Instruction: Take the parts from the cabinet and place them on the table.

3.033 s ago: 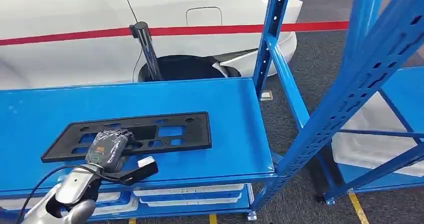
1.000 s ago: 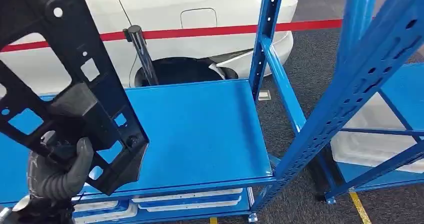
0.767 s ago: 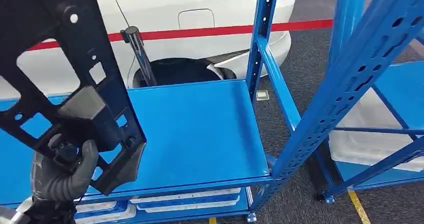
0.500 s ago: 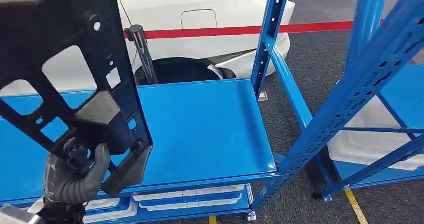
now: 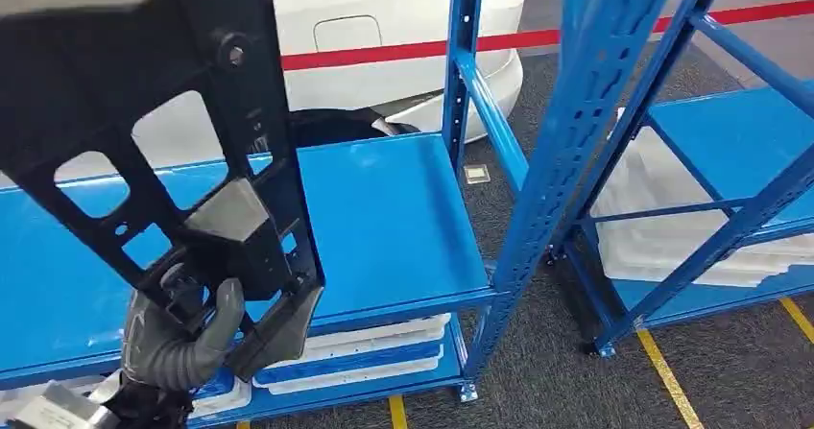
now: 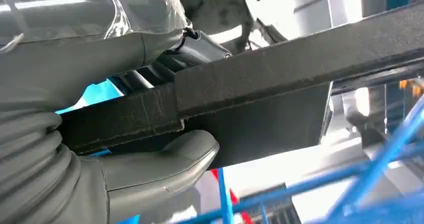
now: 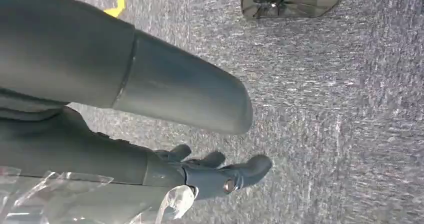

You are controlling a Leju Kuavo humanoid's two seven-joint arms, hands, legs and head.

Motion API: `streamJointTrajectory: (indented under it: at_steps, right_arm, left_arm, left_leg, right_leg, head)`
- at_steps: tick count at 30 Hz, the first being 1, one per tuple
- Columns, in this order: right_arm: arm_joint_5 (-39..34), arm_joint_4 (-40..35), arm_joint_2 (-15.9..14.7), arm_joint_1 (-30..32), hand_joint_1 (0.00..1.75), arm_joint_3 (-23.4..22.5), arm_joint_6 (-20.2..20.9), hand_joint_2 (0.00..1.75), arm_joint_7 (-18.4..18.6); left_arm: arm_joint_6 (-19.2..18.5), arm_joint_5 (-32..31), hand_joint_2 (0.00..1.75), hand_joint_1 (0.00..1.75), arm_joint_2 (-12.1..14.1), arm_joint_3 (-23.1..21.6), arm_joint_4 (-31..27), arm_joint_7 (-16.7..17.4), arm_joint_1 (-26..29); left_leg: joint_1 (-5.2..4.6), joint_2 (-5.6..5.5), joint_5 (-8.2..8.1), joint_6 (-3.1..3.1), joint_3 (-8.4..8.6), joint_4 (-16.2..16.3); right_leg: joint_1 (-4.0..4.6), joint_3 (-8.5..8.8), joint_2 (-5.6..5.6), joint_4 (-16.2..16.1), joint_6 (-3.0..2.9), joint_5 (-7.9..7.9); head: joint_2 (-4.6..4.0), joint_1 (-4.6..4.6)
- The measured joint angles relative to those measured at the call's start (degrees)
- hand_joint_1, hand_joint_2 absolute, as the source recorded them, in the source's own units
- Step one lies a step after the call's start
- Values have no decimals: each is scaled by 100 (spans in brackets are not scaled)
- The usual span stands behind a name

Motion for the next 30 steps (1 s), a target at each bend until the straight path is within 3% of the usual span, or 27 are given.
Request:
streamJointTrajectory:
  at_steps: [2,3,4,5,6,8,9,10,11,12,14,15,16,17,18,19,20,21,22,23,24,25,26,27,29,30]
  right_arm:
    - [24,0,-7,-19,0,-6,2,0,42]
    - [24,0,-7,-21,0,-7,2,0,48]
    - [24,0,-7,-19,0,-11,4,0,66]
    - [24,0,-7,-17,0,-13,7,0,70]
    - [24,0,-7,-16,0,-18,7,0,72]
    - [24,0,-5,-10,0,-20,7,0,74]
    - [24,0,-2,-19,0,-22,7,0,74]
    - [31,0,29,-27,0,-22,11,0,74]
    - [31,0,22,-24,0,-24,11,0,77]
    - [29,0,20,-14,0,-24,11,0,81]
    - [18,2,15,-9,0,-26,11,0,103]
    - [18,11,13,-4,0,-26,11,0,109]
    - [18,11,11,-4,0,-28,11,0,116]
    - [9,11,17,2,0,-28,20,0,134]
    - [7,11,24,9,0,-26,26,0,149]
    - [5,11,31,17,0,-26,35,0,166]
    - [5,11,35,17,0,-26,39,0,175]
    - [5,11,41,16,0,-26,42,0,177]
    - [5,11,42,14,0,-26,48,0,177]
    - [5,11,42,12,0,-26,57,0,175]
    - [5,11,42,9,0,-26,57,0,175]
    - [9,11,46,2,0,-26,59,0,173]
    - [16,11,46,0,0,-26,57,0,168]
    - [18,13,46,3,0,-26,57,0,166]
    - [20,13,57,-12,0,-26,57,0,164]
    - [20,13,79,3,0,-24,57,0,164]
  left_arm:
    - [0,4,175,175,-24,-39,31,-17,-6]
    - [0,11,175,175,-26,-55,46,-22,-3]
    - [0,29,175,175,-31,-72,59,-26,-1]
    - [0,39,175,175,-35,-92,81,-33,0]
    - [0,44,175,175,-40,-105,92,-37,0]
    - [0,61,175,175,-50,-140,114,-48,-1]
    - [0,72,175,175,-55,-153,120,-55,-3]
    - [0,70,175,175,-68,-162,120,-66,-6]
    - [4,63,175,175,-81,-173,122,-79,-11]
    - [11,46,175,175,-85,-182,138,-81,-5]
    - [13,-4,175,175,-101,-197,166,-85,-5]
    - [13,-19,175,175,-116,-206,196,-83,3]
    - [9,-20,175,175,-129,-219,221,-83,5]
    - [11,-20,175,175,-144,-230,240,-83,19]
    - [9,-22,175,175,-155,-238,262,-83,24]
    - [9,-24,175,175,-164,-249,282,-83,29]
    - [11,-24,175,175,-168,-258,299,-83,35]
    - [11,-24,175,175,-168,-265,317,-83,38]
    - [11,-24,175,175,-173,-271,330,-81,45]
    - [11,-22,175,175,-177,-280,352,-81,53]
    - [11,-24,175,175,-177,-287,363,-81,58]
    - [11,-28,175,175,-179,-293,369,-81,66]
    - [18,-37,175,175,-182,-291,369,-81,67]
    - [22,-63,175,175,-184,-291,372,-81,68]
    - [22,-100,175,175,-195,-297,380,-81,76]
    - [22,-109,175,175,-195,-295,393,-81,90]
  left_leg:
    - [3,-143,-758,-42,-263,826]
    - [3,-162,-1040,-51,-379,1309]
    - [3,-170,-1172,-51,-417,1644]
    - [3,-177,-1153,-46,-382,1807]
    - [2,-183,-995,-25,-245,1729]
    - [-23,-200,-588,58,354,951]
    - [-42,-228,-522,133,762,377]
    - [-69,-244,-697,200,1122,-144]
    - [-80,-241,-764,203,1267,-498]
    - [-118,-242,-715,204,1208,-424]
    - [-118,-236,-614,266,1130,-444]
    - [-59,-201,-526,310,1066,-462]
    - [-74,-200,-467,344,991,-462]
    - [-69,-196,-392,391,915,-461]
    - [-71,-196,-318,388,816,-461]
    - [-74,-196,-245,391,728,-455]
    - [-76,-196,-166,381,652,-447]
    - [-76,-191,-100,368,554,-441]
    - [-73,-187,-34,352,464,-423]
    - [-65,-184,18,330,368,-396]
    - [-59,-185,56,301,292,-351]
    - [-78,-187,77,273,246,-302]
    - [-93,-182,91,257,220,-242]
    - [-95,-167,151,210,203,-232]
    - [-74,-144,237,143,186,-249]
    - [-59,-159,221,116,146,-224]
  right_leg:
    - [3,-177,14,3,-63,132]
    - [13,-270,29,6,-77,202]
    - [19,-360,47,12,-78,268]
    - [24,-452,61,12,-78,333]
    - [31,-550,80,13,-74,405]
    - [48,-717,123,14,-53,539]
    - [49,-775,143,15,-38,605]
    - [57,-809,154,20,-11,648]
    - [61,-821,162,20,23,696]
    - [39,-807,164,-24,61,773]
    - [35,-829,177,-61,135,898]
    - [12,-857,173,-19,152,804]
    - [8,-957,170,170,174,478]
    - [-3,-1078,156,564,191,37]
    - [-8,-1210,151,1087,218,-371]
    - [-13,-1313,143,1547,244,-588]
    - [-14,-1345,140,1895,262,-594]
    - [-17,-1269,137,1995,277,-422]
    - [-22,-1084,134,1871,288,-169]
    - [-27,-766,123,1520,291,80]
    - [-34,-351,110,985,293,140]
    - [-36,119,101,397,281,4]
    - [-8,414,108,-123,240,-173]
    - [-3,402,114,-182,190,-225]
    - [22,344,127,-147,115,-174]
    - [-15,296,104,-172,47,-106]
  head:
    - [0,-13]
    - [0,-15]
    - [0,-13]
    - [0,-15]
    - [0,-15]
    - [0,-15]
    - [0,-15]
    - [0,-15]
    - [0,-15]
    - [0,-9]
    - [0,-24]
    - [0,-33]
    - [0,-28]
    - [0,-13]
    - [0,2]
    - [0,2]
    - [0,2]
    - [0,2]
    - [0,2]
    - [0,2]
    - [0,4]
    - [2,13]
    - [2,13]
    - [0,15]
    - [0,13]
    - [0,20]
